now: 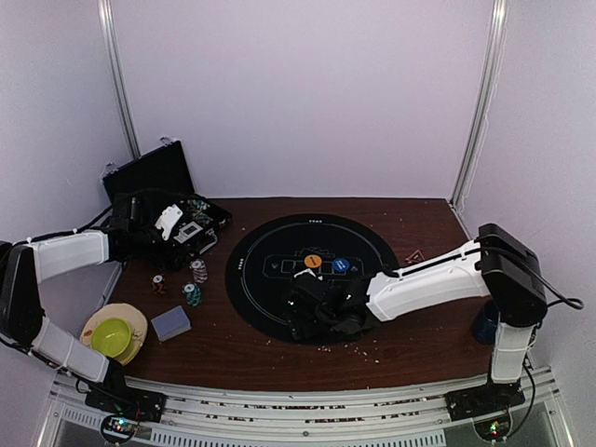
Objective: Distribute texas hold em gaming equipment
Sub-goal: Move the all-in button to the poker table mat.
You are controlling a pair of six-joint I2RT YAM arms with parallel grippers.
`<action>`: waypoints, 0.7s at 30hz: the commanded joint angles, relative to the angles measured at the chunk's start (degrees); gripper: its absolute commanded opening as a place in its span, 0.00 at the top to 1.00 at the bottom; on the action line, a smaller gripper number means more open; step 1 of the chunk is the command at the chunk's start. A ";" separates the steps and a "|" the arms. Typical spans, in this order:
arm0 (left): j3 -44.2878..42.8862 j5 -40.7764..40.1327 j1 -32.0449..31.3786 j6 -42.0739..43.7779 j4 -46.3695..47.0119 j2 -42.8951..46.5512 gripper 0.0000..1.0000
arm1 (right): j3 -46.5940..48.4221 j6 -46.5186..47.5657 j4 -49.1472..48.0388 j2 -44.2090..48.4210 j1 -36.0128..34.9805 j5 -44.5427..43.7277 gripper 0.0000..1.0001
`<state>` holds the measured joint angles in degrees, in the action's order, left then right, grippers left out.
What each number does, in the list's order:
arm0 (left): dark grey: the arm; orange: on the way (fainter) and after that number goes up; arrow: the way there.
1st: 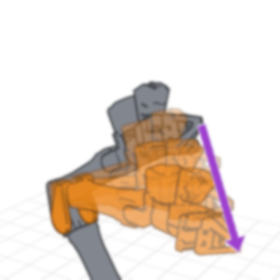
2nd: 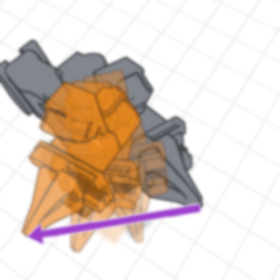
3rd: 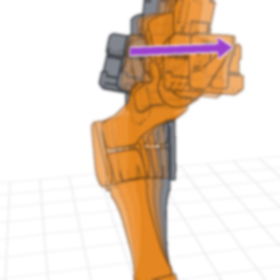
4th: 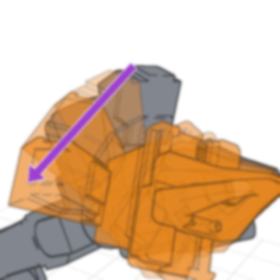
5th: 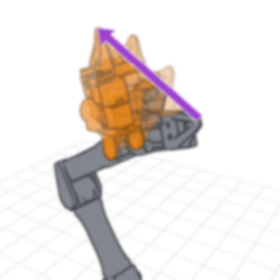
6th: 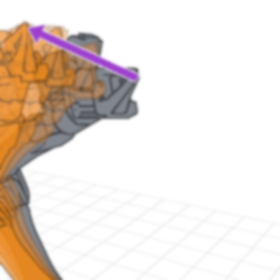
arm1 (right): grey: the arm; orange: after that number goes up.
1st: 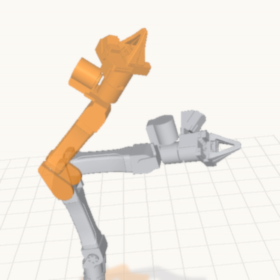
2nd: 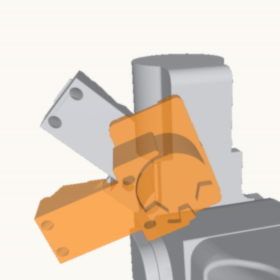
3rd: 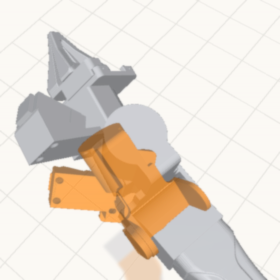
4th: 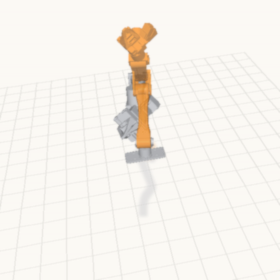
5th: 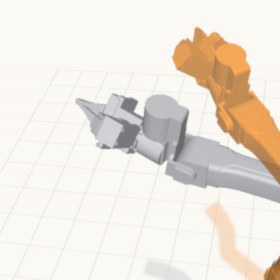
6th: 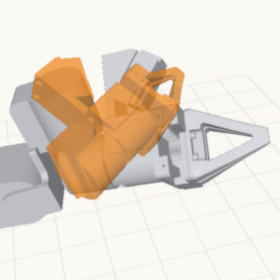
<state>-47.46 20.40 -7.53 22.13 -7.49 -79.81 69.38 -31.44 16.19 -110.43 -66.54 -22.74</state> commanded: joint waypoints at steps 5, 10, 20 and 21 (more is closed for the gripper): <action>0.28 0.06 -0.19 -0.18 2.03 -0.17 0.02 | 4.85 -0.25 4.10 4.26 7.92 -7.44 0.00; 0.19 0.03 -0.16 -0.17 2.04 -0.83 0.02 | 6.56 -1.10 3.05 1.06 13.68 -5.17 0.00; 0.09 -0.01 -0.19 -0.16 2.12 -1.43 0.02 | 12.87 -0.54 2.56 -8.51 21.08 -1.94 0.03; 0.05 -0.01 -0.12 -0.16 2.12 -1.52 0.02 | 13.68 -0.21 2.56 -9.36 21.06 -1.88 0.03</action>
<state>-47.46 20.36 -7.53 22.13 -7.38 -80.42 78.98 -31.90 18.00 -117.08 -45.32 -24.56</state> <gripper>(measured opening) 0.978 0.976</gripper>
